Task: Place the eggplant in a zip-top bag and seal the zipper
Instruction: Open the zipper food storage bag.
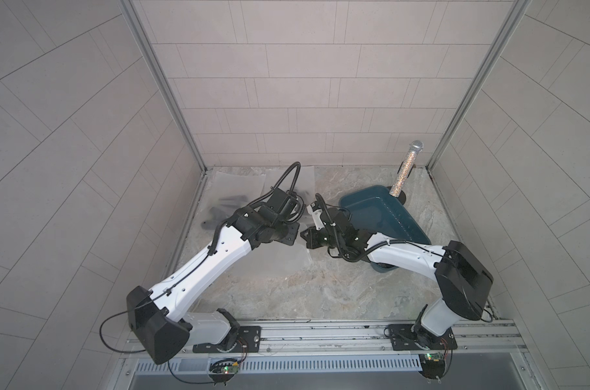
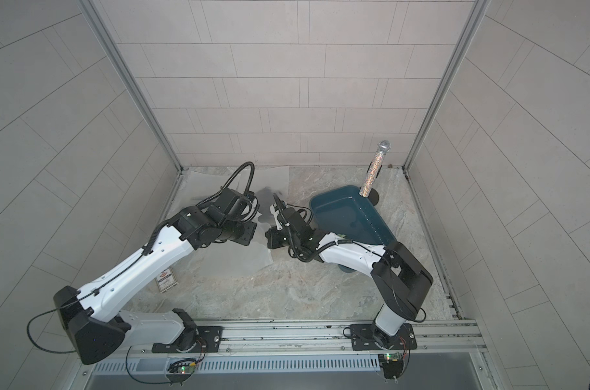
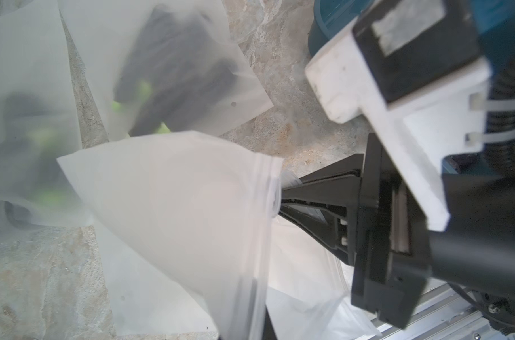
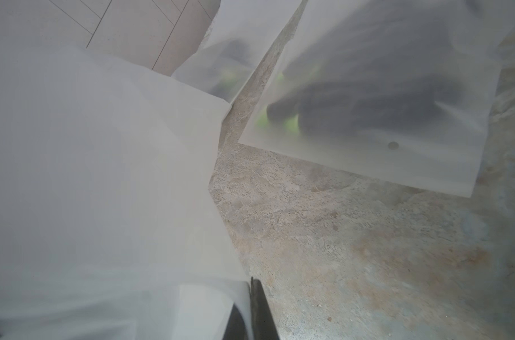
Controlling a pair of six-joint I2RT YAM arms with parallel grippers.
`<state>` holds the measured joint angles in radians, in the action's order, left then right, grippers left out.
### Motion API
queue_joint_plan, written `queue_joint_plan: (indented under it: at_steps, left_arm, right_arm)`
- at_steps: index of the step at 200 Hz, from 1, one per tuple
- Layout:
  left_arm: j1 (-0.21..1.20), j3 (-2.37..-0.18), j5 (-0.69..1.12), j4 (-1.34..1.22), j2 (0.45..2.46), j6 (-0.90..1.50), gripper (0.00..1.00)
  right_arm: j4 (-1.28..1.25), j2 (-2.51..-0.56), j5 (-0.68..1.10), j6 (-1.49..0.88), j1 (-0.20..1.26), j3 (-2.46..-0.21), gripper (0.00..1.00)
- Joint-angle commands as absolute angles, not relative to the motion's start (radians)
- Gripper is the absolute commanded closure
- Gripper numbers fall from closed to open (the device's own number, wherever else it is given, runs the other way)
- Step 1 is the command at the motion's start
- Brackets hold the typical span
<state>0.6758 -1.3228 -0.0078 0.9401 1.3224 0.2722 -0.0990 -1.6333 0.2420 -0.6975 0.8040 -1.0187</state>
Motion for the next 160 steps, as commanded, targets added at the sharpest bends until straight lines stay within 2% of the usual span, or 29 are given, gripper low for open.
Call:
queue_joint_plan:
  at_steps: [1, 65, 106, 160]
  left_arm:
    - [0.673, -1.331, 0.022, 0.987, 1.402, 0.227, 0.98]
    - [0.675, -1.303, 0.152, 0.852, 1.572, 0.265, 0.98]
    - [0.677, -1.307, 0.169, 0.805, 1.635, 0.277, 0.98]
    - [0.678, -1.316, 0.176, 0.782, 1.661, 0.285, 0.98]
  right_arm:
    - [-0.112, -1.641, 0.202, -0.738, 0.796, -0.967, 1.0]
    - [-0.131, -1.608, 0.172, -0.73, 0.772, -0.799, 1.0]
    - [-0.073, -1.502, 0.193, -0.688, 0.735, -0.762, 0.73]
    - [0.125, -1.252, 0.17, -0.569, 0.628, -0.774, 0.54]
